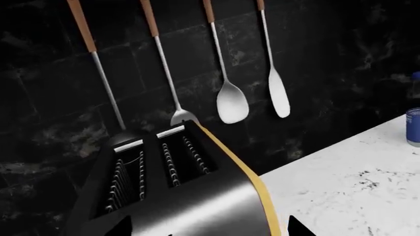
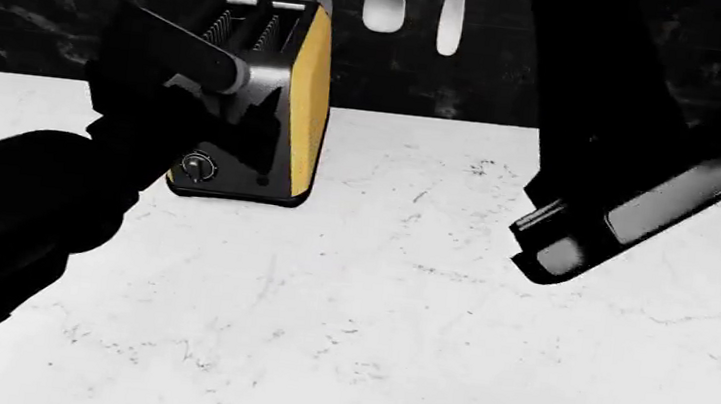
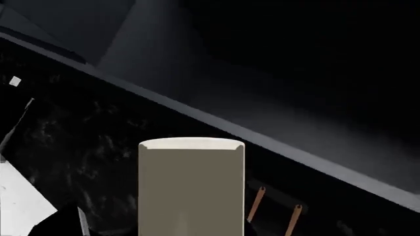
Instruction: A wet mug is on the counter and needs to be dried. Pick it up and place it upside down in the open cabinet.
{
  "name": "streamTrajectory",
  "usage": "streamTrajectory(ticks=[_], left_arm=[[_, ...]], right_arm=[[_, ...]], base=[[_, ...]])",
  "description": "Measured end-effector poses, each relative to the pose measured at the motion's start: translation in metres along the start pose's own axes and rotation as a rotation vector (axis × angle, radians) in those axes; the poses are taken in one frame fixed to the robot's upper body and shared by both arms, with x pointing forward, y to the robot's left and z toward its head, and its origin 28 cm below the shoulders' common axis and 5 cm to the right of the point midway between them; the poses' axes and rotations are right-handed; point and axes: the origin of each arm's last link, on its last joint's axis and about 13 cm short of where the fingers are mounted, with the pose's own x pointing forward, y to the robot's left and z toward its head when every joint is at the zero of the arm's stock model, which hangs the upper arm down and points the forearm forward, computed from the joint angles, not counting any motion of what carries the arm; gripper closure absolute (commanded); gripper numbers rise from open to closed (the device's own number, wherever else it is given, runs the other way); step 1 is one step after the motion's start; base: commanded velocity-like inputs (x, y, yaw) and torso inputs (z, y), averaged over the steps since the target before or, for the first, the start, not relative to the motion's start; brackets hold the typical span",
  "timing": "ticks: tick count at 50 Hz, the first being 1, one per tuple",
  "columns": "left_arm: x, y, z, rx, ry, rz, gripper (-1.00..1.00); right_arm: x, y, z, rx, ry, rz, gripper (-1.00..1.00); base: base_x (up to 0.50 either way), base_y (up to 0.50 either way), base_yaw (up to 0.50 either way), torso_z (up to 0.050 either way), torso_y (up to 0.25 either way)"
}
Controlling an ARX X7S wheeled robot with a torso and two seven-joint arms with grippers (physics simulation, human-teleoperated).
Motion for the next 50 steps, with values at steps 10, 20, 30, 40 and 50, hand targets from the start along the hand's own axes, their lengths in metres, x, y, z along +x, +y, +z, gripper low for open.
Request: streamTrajectory(ticks=[10,20,30,40,50], left_arm=[[-0.002,-0.001,-0.001,-0.015,0.020,-0.022,-1.00],[-0.006,0.000,-0.002,-0.019,0.030,-0.037,-1.00],[-0.009,0.002,-0.002,-0.021,0.034,-0.044,-1.00],[-0.010,0.003,-0.002,-0.020,0.038,-0.048,-1.00],[-0.012,0.004,-0.001,-0.020,0.039,-0.049,-1.00]], right_arm=[[0.008,-0.003,0.028,-0.059,-0.158,-0.014,1.00],[0.022,-0.013,0.055,-0.071,-0.280,-0.036,1.00],[0.046,-0.035,0.068,-0.064,-0.328,-0.104,1.00],[0.076,-0.072,0.070,-0.050,-0.311,-0.214,1.00],[0.101,-0.106,0.057,-0.048,-0.217,-0.344,1.00]], base=[[0.00,0.00,0.00,0.001,0.000],[0.00,0.00,0.00,0.000,0.000],[0.00,0.00,0.00,0.000,0.000],[0.00,0.00,0.00,0.000,0.000],[0.00,0.00,0.00,0.000,0.000]])
